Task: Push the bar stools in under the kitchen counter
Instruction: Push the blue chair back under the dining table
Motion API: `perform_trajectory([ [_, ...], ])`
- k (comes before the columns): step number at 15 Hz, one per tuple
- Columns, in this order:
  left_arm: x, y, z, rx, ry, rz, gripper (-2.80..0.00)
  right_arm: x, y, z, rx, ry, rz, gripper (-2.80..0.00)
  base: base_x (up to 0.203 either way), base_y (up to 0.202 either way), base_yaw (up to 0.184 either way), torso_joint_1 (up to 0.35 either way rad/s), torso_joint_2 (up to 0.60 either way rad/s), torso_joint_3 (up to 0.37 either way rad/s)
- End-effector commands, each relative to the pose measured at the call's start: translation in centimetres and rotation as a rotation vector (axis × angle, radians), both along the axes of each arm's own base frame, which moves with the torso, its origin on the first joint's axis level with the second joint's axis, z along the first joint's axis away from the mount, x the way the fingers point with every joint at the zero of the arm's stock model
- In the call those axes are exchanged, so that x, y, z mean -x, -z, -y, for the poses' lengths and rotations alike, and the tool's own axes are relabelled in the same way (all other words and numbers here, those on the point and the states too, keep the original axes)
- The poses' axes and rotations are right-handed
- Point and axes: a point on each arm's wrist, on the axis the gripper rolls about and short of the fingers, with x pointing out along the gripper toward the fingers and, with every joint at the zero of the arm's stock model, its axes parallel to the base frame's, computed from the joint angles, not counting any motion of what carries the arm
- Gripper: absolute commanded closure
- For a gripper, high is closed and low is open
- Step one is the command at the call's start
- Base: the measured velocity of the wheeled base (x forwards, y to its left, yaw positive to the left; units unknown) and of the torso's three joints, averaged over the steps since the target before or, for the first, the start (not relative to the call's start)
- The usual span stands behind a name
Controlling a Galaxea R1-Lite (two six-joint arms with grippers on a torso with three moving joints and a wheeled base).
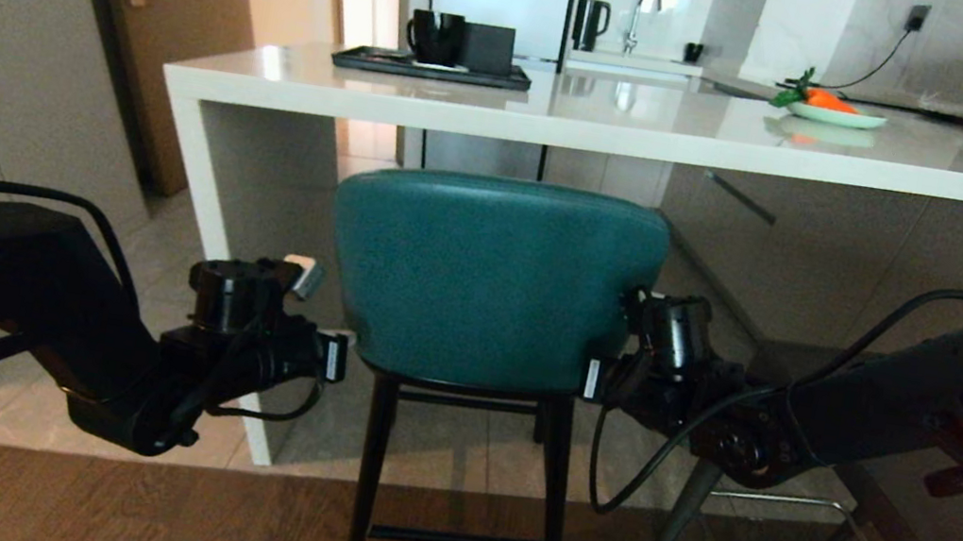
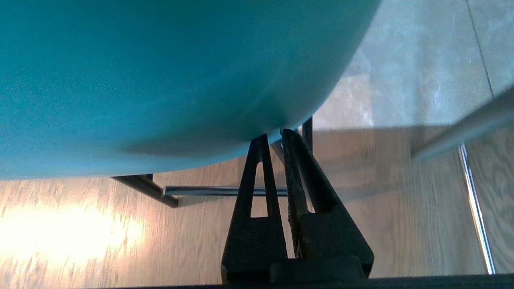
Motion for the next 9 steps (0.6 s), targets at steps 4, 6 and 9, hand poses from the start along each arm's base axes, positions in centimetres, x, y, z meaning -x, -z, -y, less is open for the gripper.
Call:
perform_trajectory([
  [4, -0.04, -0.03, -0.05, 0.002, -0.001, 0.004, 0.0, 0.0, 0.03, -0.07, -0.001, 0.001, 0.002, 0.0, 0.19, 0.0, 0.0, 0.001, 0.0, 0.001],
  [6, -0.02, -0.01, -0.06, 0.002, -0.001, 0.003, 0.0, -0.01, 0.09, -0.08, -0.001, -0.001, 0.0, 0.0, 0.131, 0.0, -0.002, 0.008, 0.0, 0.002],
  [9, -0.06, -0.12, -0.05, 0.003, -0.001, 0.007, 0.0, -0.05, -0.04, -0.09, -0.002, 0.001, 0.004, 0.0, 0.0, 0.0, 0.0, 0.0, 0.0, 0.0],
])
